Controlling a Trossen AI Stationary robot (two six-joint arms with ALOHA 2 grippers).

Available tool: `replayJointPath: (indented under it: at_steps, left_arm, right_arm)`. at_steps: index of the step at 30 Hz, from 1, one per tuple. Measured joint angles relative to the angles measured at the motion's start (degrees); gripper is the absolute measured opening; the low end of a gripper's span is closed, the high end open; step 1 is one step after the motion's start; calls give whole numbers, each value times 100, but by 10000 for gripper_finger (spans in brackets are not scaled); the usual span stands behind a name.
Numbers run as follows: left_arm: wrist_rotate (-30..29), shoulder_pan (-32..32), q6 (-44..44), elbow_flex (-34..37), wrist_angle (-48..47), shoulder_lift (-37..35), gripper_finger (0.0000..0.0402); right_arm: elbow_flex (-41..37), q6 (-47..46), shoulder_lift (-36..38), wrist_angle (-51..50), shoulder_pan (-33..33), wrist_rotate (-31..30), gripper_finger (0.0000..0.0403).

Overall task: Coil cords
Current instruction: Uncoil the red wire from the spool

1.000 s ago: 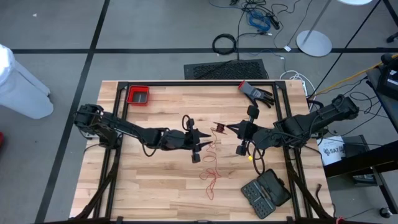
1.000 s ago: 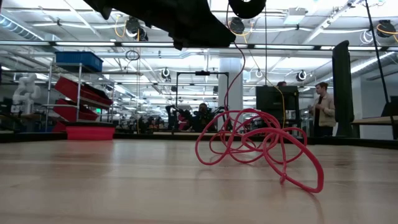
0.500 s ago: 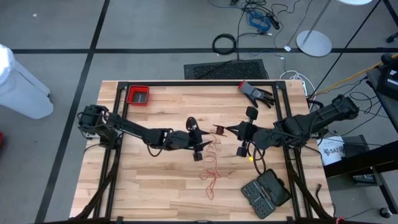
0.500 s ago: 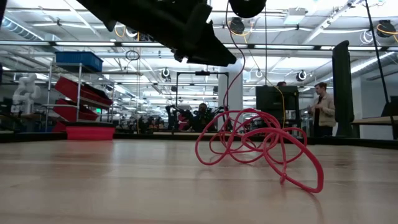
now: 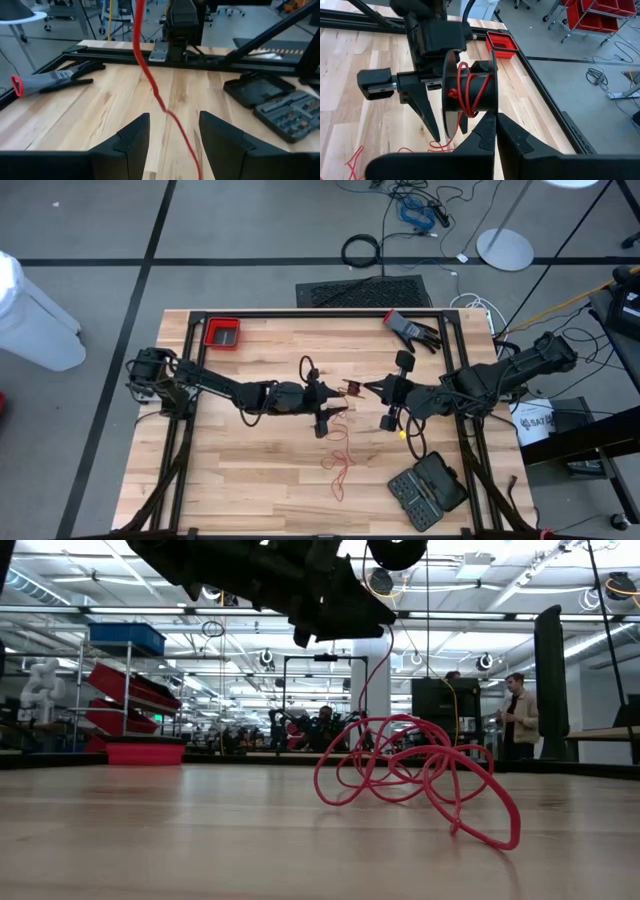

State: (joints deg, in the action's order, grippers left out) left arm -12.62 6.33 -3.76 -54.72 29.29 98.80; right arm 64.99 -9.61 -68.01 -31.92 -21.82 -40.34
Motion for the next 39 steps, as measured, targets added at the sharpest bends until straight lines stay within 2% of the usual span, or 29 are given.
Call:
replayJointPath:
  at_steps: [19,33,36,39]
  left_arm:
    - [-118,2,-41,-2,637,248,172]
    - [-136,0,-32,-2,648,243,56]
    - [-132,0,-30,-2,598,243,41]
    - [129,-4,-13,-2,597,243,37]
  right_arm:
    - [0,-18,-2,24,0,-4,0]
    - [0,0,-2,-4,0,-2,0]
    - [0,0,-2,-16,-1,-2,0]
    - [0,-4,-2,-50,-2,0,0]
